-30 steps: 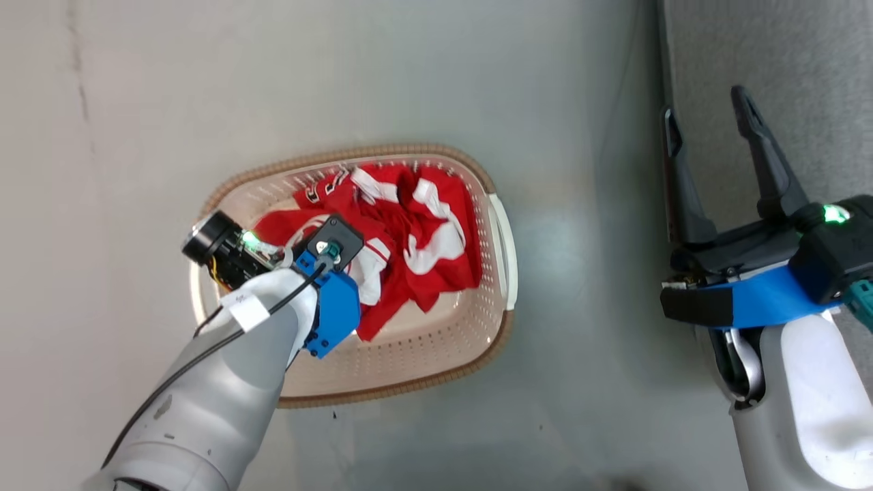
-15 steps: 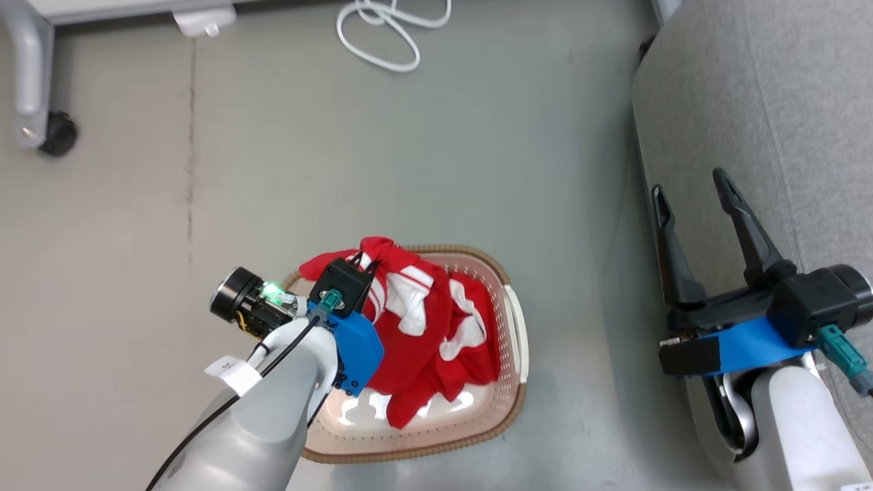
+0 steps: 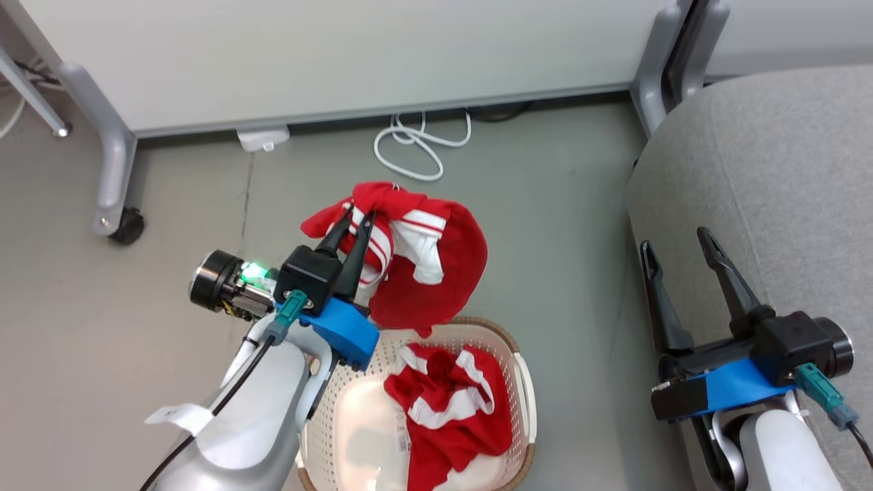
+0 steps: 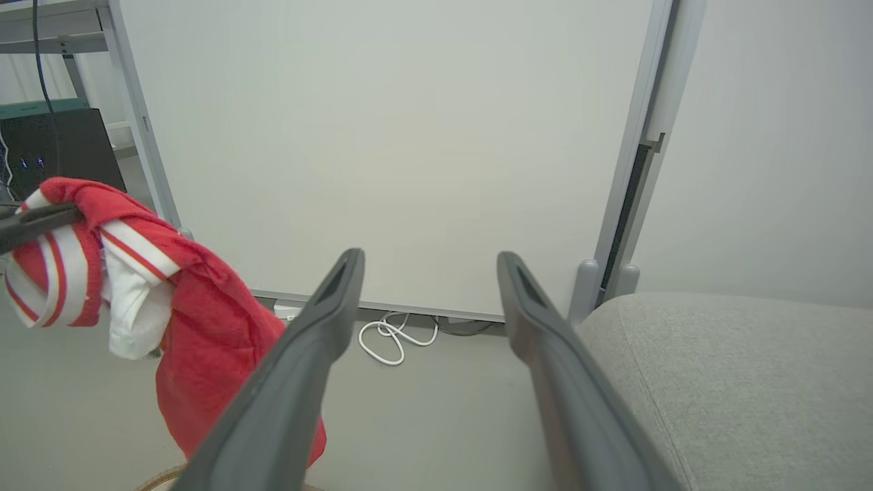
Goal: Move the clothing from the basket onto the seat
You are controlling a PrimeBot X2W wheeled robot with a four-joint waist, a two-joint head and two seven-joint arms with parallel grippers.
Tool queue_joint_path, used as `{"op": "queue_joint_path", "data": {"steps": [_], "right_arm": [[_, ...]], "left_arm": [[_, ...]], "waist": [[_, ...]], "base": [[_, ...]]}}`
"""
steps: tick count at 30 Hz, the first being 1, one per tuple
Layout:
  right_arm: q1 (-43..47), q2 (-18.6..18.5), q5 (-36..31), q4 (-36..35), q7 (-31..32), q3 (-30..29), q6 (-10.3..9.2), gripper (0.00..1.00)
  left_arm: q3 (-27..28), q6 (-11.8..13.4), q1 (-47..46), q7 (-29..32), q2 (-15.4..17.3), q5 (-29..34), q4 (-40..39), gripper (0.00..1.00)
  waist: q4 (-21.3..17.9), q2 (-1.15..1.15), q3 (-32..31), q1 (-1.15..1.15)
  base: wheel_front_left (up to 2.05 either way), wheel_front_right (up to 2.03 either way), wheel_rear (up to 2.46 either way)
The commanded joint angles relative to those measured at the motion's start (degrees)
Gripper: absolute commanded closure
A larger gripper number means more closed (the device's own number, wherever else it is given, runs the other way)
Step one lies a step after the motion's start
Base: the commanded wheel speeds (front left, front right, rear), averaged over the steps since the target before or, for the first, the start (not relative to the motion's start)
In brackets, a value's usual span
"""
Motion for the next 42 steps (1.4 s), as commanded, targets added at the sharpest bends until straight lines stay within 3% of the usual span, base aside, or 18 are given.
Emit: {"op": "queue_joint_path", "data": {"steps": [1, 11, 23, 34, 42], "right_arm": [[1.16, 0.25, 0.32, 0.19, -0.20, -0.05, 0.03, 0.00], [3.61, 0.88, 0.95, 0.64, -0.20, -0.02, 0.03, 0.00], [5.61, 1.33, 1.05, 0.09, -0.20, -0.66, 0.03, 0.00], [5.34, 1.42, 1.53, -1.19, -0.20, 0.76, 0.03, 0.00], [2.44, -2.89, 2.59, -3.12, -0.20, 6.69, 0.03, 0.00]], "left_arm": [[1.08, 0.45, 1.13, -0.28, 0.37, -0.43, -3.06, 1.00], [2.52, 0.08, 2.48, -0.29, -0.59, -0.06, -16.29, 1.00], [-1.02, -0.35, 2.08, 0.79, -1.62, 1.45, -24.06, 1.00], [-2.08, -0.08, 3.44, 1.46, -1.10, 0.84, -25.55, 1.00], [-2.65, 0.01, 3.61, 0.98, -1.25, 0.43, -24.38, 1.00]], "waist": [[-0.11, -0.01, -2.38, 0.01], [-0.62, -0.01, -6.63, 0.01], [-1.40, -0.01, -7.97, 0.01], [-0.97, -0.01, -7.81, 0.01], [-0.57, -0.01, -7.74, 0.01]], "base": [[0.00, 0.00, 0.00], [0.00, 0.00, 0.00], [0.00, 0.00, 0.00], [0.00, 0.00, 0.00], [0.00, 0.00, 0.00]]}}
